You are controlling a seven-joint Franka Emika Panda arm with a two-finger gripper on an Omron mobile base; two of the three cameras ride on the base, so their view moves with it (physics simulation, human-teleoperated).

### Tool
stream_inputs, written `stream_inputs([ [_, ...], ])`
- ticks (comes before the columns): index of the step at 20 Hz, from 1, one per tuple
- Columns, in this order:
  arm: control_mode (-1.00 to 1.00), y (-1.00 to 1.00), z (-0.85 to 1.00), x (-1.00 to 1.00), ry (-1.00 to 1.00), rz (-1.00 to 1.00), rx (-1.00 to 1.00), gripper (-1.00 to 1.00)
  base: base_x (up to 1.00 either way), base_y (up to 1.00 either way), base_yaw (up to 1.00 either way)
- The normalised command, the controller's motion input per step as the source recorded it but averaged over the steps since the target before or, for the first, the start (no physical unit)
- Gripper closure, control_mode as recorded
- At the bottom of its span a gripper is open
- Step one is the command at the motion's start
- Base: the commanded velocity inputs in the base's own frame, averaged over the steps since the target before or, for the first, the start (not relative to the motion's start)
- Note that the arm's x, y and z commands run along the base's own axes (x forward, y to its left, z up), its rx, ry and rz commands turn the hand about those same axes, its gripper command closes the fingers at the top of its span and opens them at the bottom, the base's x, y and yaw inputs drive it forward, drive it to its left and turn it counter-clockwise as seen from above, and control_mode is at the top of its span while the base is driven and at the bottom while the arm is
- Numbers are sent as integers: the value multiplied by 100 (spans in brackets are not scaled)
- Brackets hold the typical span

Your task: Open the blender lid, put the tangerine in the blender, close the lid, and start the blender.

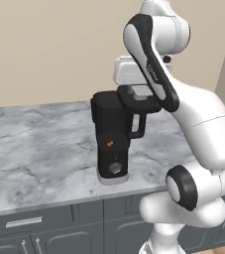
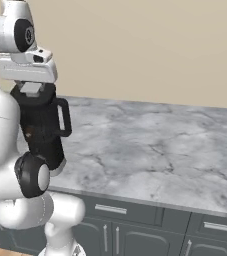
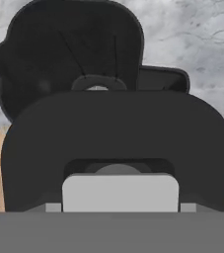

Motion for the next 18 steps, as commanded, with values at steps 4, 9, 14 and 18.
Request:
stream_inputs([
  [4, -100, 29, 2, 40, 8, -19, 2, 100, 0, 0, 0],
  [9, -100, -7, 0, 30, 2, 0, 10, 100, 0, 0, 0],
  [14, -100, 3, 0, 30, 6, -12, 0, 100, 0, 0, 0],
  [18, -100, 30, 0, 12, 0, -12, -2, 100, 0, 0, 0],
])
